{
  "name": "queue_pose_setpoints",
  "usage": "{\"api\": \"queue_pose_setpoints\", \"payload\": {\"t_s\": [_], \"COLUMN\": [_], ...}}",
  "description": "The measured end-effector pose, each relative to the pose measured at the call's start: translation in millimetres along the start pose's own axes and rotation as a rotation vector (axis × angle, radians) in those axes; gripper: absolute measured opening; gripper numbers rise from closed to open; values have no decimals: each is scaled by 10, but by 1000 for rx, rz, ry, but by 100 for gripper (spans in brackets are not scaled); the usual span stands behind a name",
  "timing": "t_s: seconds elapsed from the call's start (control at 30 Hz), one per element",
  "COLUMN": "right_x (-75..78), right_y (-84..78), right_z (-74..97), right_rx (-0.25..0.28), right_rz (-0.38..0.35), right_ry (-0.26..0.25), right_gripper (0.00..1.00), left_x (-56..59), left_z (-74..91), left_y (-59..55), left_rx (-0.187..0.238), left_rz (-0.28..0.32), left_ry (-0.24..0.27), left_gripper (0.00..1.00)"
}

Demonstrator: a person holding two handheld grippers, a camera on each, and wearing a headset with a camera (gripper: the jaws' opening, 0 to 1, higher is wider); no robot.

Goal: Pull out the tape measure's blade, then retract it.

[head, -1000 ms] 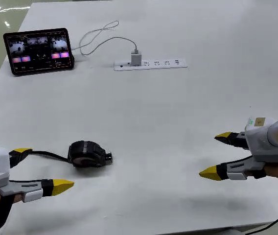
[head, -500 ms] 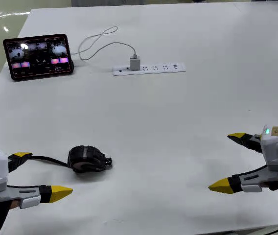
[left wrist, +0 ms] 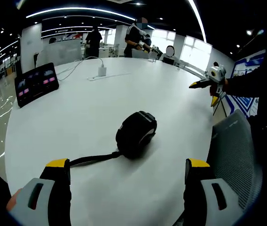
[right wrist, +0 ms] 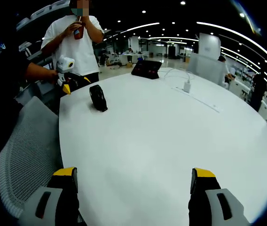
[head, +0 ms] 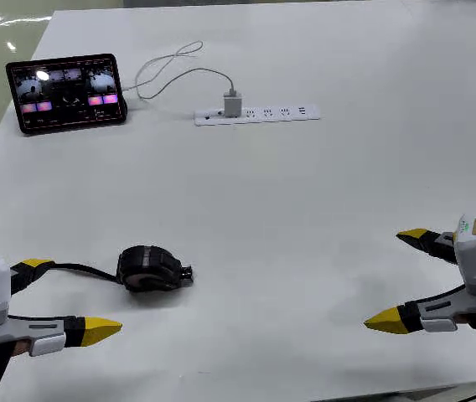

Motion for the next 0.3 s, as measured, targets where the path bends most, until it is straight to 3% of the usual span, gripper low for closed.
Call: {"api": "queue_pose_setpoints", "payload": {"t_s": [0.3], "right_x": [37], "right_y": [-10], "right_z": [26], "right_rx": [-4], "right_rz": [-2], "right_ry": [-3], "right_gripper": [99], "left_x": [-30], "left_z": [27], "left_y": [-10], "left_rx": [-8], "left_rz": [-5], "left_ry": [7], "left_gripper": [99]}}
Point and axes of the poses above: the centre of the closed fingertips' face, and the gripper's own axes: z roughly backward along the fingers, x roughly to its right, y roughly out of its top, the point moved 2 cm from there along z, roughly backward along the fingers, and after that the axes turned 6 degrees about y, right-handed, at the moved point
